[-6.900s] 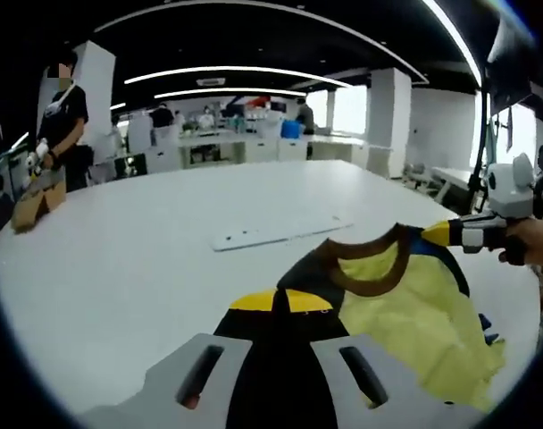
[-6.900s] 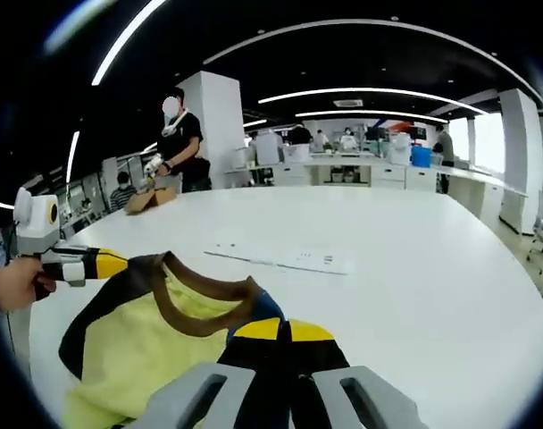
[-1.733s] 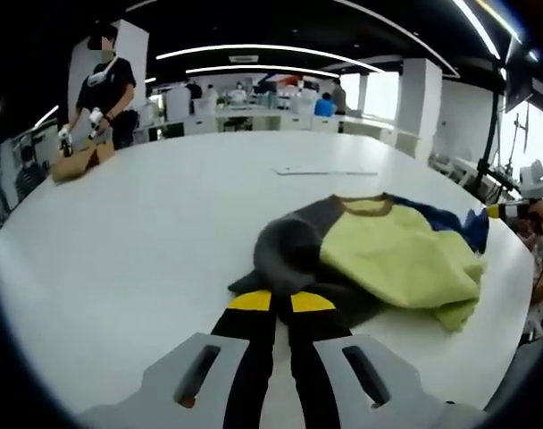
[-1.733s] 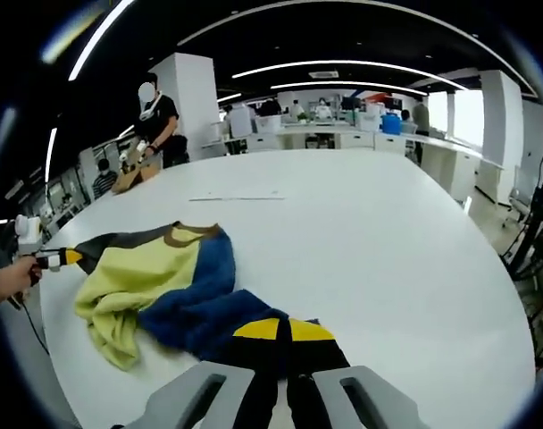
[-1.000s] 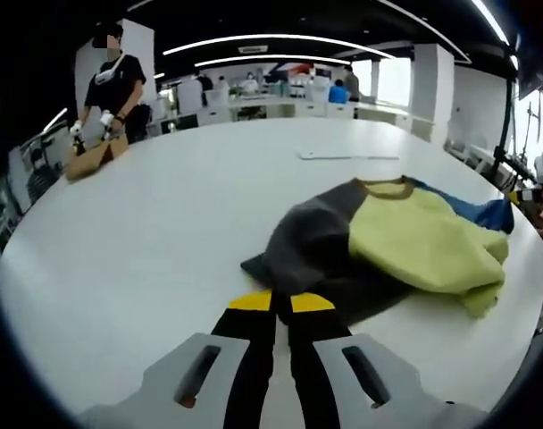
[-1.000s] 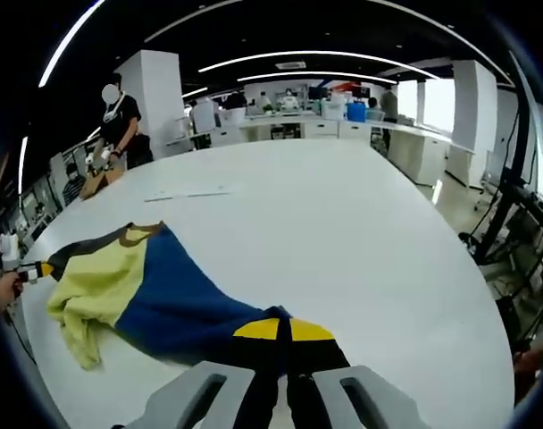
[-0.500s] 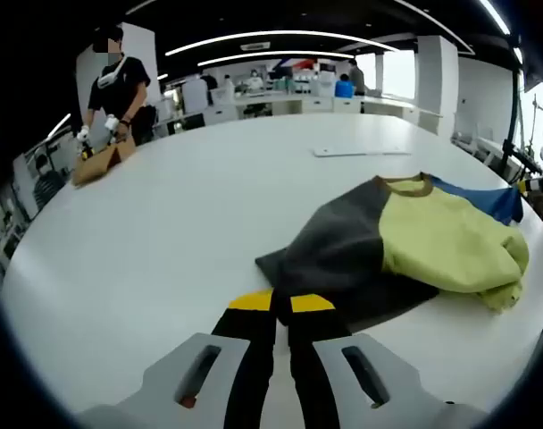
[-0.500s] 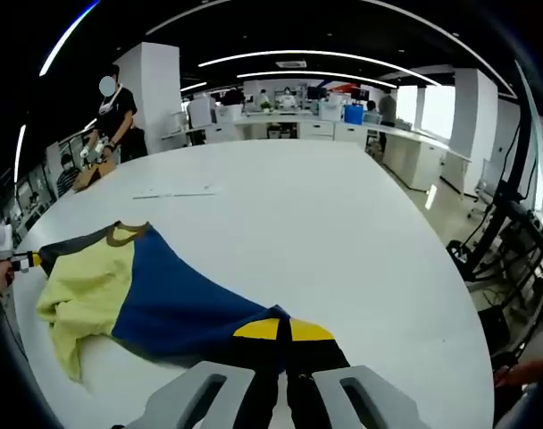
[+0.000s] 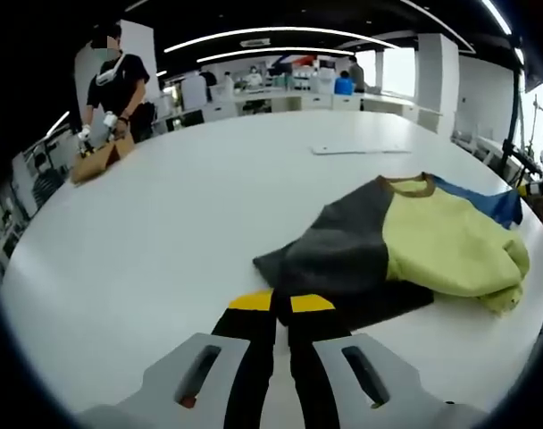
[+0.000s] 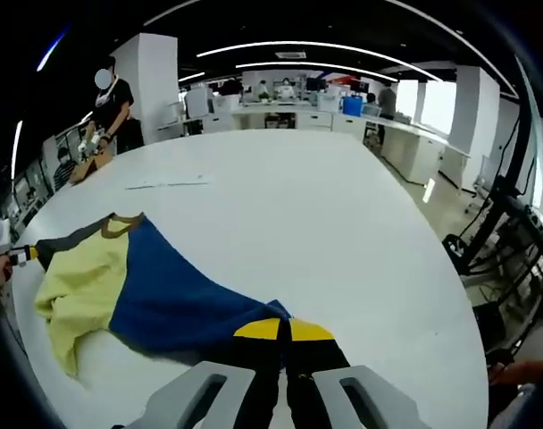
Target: Fold the garment on the visible template until the final outline fits inside the template.
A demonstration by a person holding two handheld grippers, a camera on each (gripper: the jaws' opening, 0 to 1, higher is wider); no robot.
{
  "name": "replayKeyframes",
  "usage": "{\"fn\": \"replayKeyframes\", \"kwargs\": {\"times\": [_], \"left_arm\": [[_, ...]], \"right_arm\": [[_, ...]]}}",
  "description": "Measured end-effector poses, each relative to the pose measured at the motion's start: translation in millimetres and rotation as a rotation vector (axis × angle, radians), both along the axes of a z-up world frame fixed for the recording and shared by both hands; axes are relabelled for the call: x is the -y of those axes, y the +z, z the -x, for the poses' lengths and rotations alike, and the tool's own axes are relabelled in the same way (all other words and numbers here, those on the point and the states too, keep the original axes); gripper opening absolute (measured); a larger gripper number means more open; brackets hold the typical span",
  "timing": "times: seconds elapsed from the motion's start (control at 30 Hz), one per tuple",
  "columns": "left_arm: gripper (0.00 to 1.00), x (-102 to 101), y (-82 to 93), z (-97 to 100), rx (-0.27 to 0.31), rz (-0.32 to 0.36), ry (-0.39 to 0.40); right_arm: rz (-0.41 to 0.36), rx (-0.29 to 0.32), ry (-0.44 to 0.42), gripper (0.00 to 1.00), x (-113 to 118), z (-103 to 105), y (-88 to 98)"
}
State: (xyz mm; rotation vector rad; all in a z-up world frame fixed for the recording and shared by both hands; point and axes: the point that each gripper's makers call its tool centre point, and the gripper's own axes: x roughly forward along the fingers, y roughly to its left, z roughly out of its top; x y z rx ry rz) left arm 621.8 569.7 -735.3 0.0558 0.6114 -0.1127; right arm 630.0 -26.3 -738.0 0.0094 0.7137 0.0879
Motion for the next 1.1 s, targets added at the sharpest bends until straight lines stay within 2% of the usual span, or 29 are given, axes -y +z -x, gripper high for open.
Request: {"fn": "replayKeyframes", "kwargs": {"times": [0.1,0.2,0.27,0.37,0.5,0.63,0.87,1.1], "left_arm": [[0.01,6.7,11.5,-3.7,0.034,0.016,-0.006],[0.01,18.1,22.2,-8.6,0.059,-0.031,-0.054],[0.01,24.9,26.5,-10.5,0.067,-0.033,-0.067],[0.01,36.2,34.8,-15.3,0.087,-0.010,-0.082],[0.01,52.5,43.4,-21.7,0.103,-0.045,-0.133],[0.01,67.1,49.8,-27.8,0.116,-0.032,-0.160],[0.01,91.5,52.7,-38.6,0.124,-0.065,-0.219],[0.01,112.5,54.0,-44.7,0.134,-0.067,-0.262]], "right_arm": [[-0.024,0.013,0.003,0.00,-7.0,0.8,5.5],[-0.059,0.032,0.011,0.00,-15.0,-0.3,11.6],[-0.072,0.037,0.030,0.02,-20.8,0.8,14.2],[-0.077,0.046,0.057,0.14,-27.4,1.9,17.9],[-0.084,0.073,0.107,0.27,-39.9,3.1,25.4],[-0.111,0.113,0.156,0.45,-55.0,3.1,36.2],[-0.158,0.147,0.267,0.61,-84.4,8.6,51.6],[-0.178,0.153,0.338,0.77,-96.2,12.1,54.2]]}}
